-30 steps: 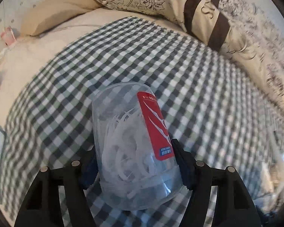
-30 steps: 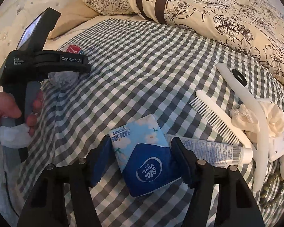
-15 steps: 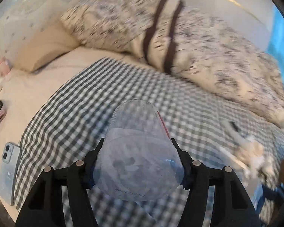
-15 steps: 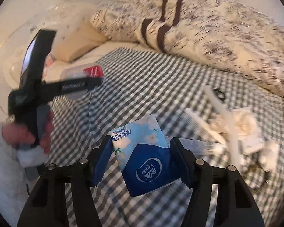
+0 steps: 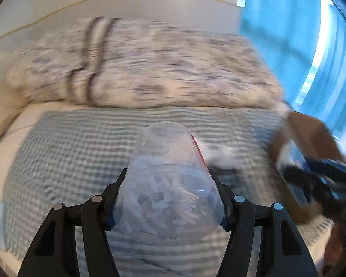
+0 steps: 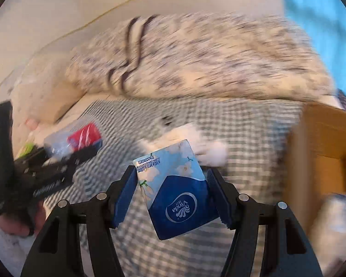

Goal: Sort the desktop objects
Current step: 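Carry the tissue pack and swab box over the cardboard box and open both grippers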

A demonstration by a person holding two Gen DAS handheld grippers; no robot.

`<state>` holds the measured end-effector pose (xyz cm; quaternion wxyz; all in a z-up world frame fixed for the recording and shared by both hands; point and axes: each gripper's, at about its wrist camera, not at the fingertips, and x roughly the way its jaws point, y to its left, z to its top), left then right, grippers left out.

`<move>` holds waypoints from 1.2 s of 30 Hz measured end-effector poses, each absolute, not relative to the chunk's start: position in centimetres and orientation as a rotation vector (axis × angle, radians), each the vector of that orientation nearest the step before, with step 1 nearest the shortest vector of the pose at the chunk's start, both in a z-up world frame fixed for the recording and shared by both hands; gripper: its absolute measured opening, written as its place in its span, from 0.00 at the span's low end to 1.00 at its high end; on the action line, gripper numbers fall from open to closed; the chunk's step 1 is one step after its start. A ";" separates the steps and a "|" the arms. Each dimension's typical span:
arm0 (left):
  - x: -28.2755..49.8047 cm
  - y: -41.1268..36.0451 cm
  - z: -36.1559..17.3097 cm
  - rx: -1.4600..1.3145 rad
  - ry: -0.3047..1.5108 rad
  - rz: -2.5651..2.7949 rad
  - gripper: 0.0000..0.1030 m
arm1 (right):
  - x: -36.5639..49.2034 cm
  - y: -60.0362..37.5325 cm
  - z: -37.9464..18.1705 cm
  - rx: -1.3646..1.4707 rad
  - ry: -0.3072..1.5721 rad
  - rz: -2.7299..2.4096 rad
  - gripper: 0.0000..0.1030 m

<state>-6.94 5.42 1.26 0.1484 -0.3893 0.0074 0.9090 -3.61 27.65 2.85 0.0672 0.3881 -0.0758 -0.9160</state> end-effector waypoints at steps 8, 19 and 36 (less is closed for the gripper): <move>-2.8 19.4 8.7 -0.895 0.155 2.315 0.63 | 2.9 42.4 9.9 1.127 -0.381 -3.132 0.61; -3.0 34.0 6.2 -0.948 0.306 2.099 0.63 | 3.7 49.7 5.4 1.288 -0.655 -3.137 0.61; -4.8 31.3 7.2 -0.941 0.302 2.288 0.94 | 4.0 50.2 7.3 1.135 -0.818 -3.123 0.79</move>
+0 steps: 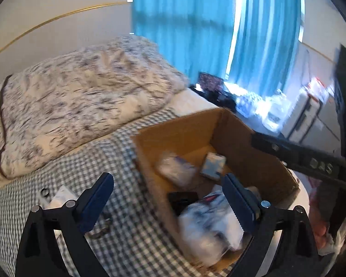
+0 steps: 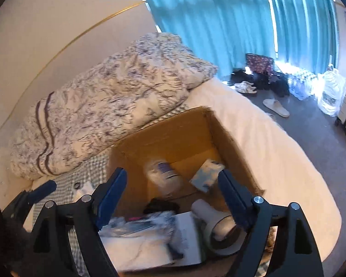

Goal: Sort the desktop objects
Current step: 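Carry the tissue pack and swab box over the cardboard box and open both grippers, then grasp the white plush toy with the right gripper while the left grasps the pen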

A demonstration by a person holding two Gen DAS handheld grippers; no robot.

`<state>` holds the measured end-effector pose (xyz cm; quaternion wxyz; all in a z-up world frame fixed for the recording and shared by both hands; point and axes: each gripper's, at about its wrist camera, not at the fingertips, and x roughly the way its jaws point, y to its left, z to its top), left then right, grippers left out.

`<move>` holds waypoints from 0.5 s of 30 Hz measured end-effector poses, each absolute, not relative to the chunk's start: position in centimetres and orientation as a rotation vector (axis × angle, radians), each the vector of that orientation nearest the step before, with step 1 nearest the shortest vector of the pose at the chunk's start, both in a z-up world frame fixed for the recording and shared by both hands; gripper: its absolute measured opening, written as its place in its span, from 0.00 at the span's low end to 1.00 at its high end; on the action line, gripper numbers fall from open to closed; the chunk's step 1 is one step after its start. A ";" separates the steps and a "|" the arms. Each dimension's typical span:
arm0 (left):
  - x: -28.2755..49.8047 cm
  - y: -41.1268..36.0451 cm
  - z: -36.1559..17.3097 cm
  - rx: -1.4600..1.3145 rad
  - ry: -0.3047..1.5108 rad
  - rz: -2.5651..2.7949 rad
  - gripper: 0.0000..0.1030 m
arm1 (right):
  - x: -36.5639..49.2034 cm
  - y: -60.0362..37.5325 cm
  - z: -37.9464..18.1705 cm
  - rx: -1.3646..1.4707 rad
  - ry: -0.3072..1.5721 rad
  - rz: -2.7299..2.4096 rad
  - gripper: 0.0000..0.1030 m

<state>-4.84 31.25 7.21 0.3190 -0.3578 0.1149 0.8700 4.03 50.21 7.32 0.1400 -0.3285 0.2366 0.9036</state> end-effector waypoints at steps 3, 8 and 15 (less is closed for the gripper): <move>-6.0 27.3 8.0 -0.962 0.263 2.365 0.95 | 3.7 47.8 8.4 -0.949 0.656 2.675 0.79; -8.7 19.3 9.4 -1.032 0.185 2.573 0.95 | 2.3 42.2 10.1 -0.961 0.625 2.821 0.79; -9.8 6.9 6.1 -1.159 0.043 2.838 0.95 | -1.0 32.6 8.6 -1.087 0.570 2.962 0.79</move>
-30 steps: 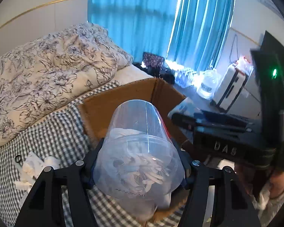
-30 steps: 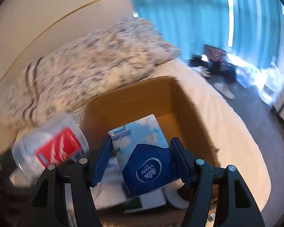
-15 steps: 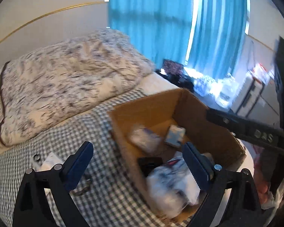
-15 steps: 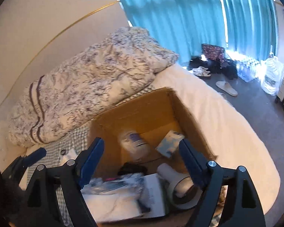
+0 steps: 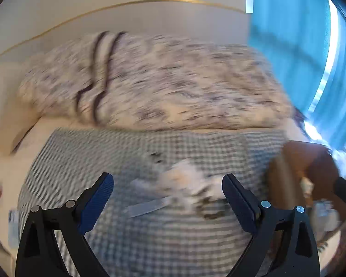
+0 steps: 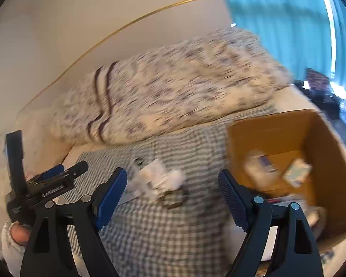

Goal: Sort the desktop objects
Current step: 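Grasp the white plush toy with the right gripper while the left grasps the pen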

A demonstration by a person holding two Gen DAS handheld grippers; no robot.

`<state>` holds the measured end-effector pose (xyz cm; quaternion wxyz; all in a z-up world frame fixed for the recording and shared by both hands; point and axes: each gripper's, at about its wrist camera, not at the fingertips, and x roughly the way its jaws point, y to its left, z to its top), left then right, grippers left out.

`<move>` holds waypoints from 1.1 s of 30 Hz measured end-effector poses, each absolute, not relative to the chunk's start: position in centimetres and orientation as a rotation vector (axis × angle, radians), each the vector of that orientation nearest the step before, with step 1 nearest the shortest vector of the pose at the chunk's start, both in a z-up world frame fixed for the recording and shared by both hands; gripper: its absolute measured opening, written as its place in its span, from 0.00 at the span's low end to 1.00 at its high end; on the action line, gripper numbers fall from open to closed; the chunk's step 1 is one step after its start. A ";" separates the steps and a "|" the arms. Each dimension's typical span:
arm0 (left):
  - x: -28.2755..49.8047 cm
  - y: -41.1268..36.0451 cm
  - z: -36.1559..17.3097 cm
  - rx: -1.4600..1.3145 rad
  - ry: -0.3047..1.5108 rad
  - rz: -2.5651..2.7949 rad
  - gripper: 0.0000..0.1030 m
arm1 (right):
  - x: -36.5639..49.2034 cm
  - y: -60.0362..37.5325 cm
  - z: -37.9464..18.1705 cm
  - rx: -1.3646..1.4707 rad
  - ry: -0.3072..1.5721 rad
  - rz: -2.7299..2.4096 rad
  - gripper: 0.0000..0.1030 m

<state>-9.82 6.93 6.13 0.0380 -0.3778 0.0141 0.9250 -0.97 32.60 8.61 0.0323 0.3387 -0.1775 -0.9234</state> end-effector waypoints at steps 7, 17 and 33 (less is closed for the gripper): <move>-8.4 0.2 -1.5 -1.240 0.005 2.911 0.95 | -4.6 27.0 4.7 1.113 -0.515 -2.813 0.79; -10.0 1.7 -8.9 -1.138 0.213 2.774 0.95 | -10.9 26.5 -2.5 1.391 -0.566 -2.855 0.79; -16.3 4.6 -16.7 -1.265 0.263 2.555 0.96 | -20.1 27.0 -12.0 1.808 -0.522 -2.895 0.79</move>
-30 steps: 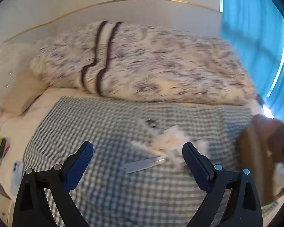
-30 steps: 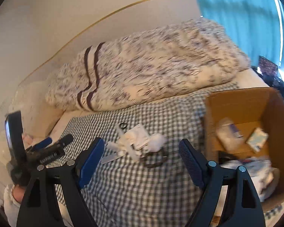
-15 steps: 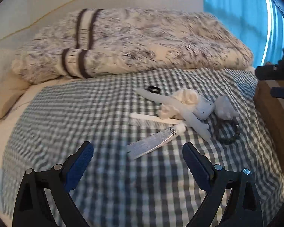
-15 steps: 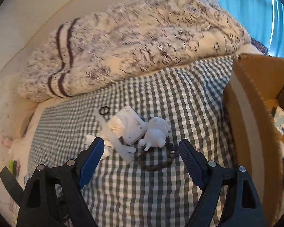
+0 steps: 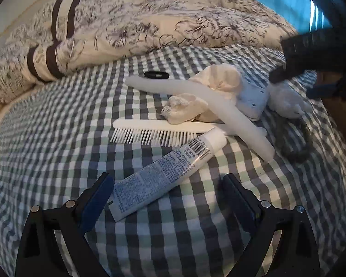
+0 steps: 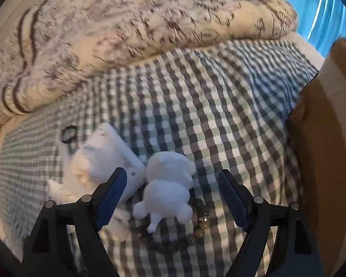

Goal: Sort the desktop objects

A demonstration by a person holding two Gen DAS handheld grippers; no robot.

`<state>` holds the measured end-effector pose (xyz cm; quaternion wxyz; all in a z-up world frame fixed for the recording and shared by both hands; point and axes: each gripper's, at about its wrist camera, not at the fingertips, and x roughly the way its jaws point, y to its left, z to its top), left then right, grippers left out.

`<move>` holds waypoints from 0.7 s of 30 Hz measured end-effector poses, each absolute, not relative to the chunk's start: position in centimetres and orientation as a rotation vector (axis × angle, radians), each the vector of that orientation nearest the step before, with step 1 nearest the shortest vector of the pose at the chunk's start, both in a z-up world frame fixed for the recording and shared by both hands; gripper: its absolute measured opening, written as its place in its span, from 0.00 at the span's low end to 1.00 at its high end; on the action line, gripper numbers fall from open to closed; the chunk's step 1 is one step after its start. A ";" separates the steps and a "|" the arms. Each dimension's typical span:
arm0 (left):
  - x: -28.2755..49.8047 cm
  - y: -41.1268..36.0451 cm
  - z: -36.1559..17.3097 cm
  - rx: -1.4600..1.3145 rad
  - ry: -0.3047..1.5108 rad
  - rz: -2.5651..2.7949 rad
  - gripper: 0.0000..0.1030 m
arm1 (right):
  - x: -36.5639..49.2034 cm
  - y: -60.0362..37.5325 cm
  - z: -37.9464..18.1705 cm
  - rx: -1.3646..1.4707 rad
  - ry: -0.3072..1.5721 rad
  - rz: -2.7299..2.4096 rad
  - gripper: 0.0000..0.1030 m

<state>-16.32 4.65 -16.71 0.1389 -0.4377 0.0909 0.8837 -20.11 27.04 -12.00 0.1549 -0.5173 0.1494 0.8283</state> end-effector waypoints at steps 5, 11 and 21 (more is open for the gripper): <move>-17.1 4.7 -17.2 -1.307 0.227 2.541 0.95 | -20.6 27.7 -13.8 -1.500 0.429 2.339 0.79; -16.0 5.6 -16.2 -1.236 0.248 2.496 0.46 | -20.8 28.3 -14.0 -1.529 0.457 2.337 0.52; -15.5 3.3 -14.4 -1.214 0.075 2.527 0.05 | -17.5 28.1 -10.9 -1.538 0.515 2.408 0.52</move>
